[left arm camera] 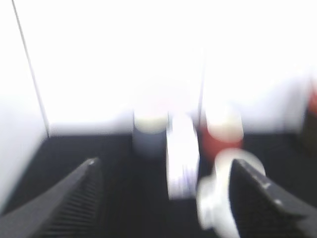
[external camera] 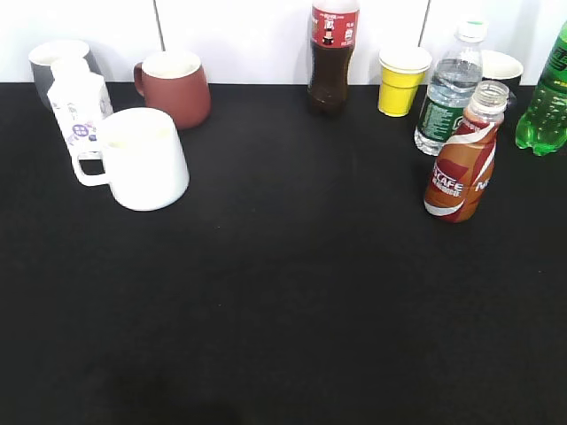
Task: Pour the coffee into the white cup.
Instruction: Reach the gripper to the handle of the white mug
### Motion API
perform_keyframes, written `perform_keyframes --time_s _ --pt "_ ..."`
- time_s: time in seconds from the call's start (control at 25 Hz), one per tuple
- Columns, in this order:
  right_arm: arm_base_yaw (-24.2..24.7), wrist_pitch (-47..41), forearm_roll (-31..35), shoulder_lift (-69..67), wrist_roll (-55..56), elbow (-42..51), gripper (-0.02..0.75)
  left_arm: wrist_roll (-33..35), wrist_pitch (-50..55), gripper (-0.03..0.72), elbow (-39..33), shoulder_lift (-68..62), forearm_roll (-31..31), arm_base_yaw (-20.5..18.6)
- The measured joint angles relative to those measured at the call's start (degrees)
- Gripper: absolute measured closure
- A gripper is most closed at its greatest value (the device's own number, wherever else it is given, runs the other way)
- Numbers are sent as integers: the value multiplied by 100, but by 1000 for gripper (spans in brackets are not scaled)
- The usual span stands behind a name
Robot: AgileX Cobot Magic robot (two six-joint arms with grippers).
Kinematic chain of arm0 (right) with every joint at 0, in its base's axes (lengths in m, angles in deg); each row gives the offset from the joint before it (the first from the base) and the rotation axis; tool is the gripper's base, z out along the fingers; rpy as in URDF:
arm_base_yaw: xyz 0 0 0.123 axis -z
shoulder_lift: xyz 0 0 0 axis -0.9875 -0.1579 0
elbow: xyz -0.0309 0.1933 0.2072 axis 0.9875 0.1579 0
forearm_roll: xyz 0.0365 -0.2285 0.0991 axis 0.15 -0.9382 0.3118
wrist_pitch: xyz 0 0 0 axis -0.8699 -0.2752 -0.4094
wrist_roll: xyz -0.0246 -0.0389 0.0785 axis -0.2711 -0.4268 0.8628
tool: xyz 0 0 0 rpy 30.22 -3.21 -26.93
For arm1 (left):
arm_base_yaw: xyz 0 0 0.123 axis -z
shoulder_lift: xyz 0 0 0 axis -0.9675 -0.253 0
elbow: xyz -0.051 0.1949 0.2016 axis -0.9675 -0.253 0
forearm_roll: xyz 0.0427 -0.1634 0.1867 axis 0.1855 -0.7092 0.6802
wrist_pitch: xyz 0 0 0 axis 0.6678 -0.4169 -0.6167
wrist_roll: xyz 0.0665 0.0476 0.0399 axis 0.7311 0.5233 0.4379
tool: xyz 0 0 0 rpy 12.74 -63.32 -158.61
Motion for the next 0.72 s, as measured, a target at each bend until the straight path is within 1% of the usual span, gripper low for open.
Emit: perform_keyframes --time_s 0.04,0.08,0.16,0.2,0.24,0.32,0.36,0.4,0.56,0.72 --pt "0 0 0 0 0 0 155 5 -656 135 -170 -176 -5 0" --pt "0 0 0 0 0 0 155 5 -1270 139 -507 -325 -100 0" --pt "0 0 0 0 0 0 155 5 -2120 141 -1355 -718 -470 94" --pt "0 0 0 0 0 0 155 5 -2586 141 -1801 -957 -546 329" --pt "0 0 0 0 0 0 155 5 -3092 141 -2143 -1243 -551 649" --pt "0 0 0 0 0 0 155 5 -4250 141 -2600 -2095 -491 1366" --pt "0 0 0 0 0 0 155 5 -4673 142 -2714 -2549 -485 1587" --pt "0 0 0 0 0 0 155 5 -5040 142 -2741 -3002 -485 1716" --pt "0 0 0 0 0 0 155 5 -6692 143 -2741 -4757 -485 1749" --pt "0 0 0 0 0 0 155 5 -7775 143 -2745 -6062 -485 1749"
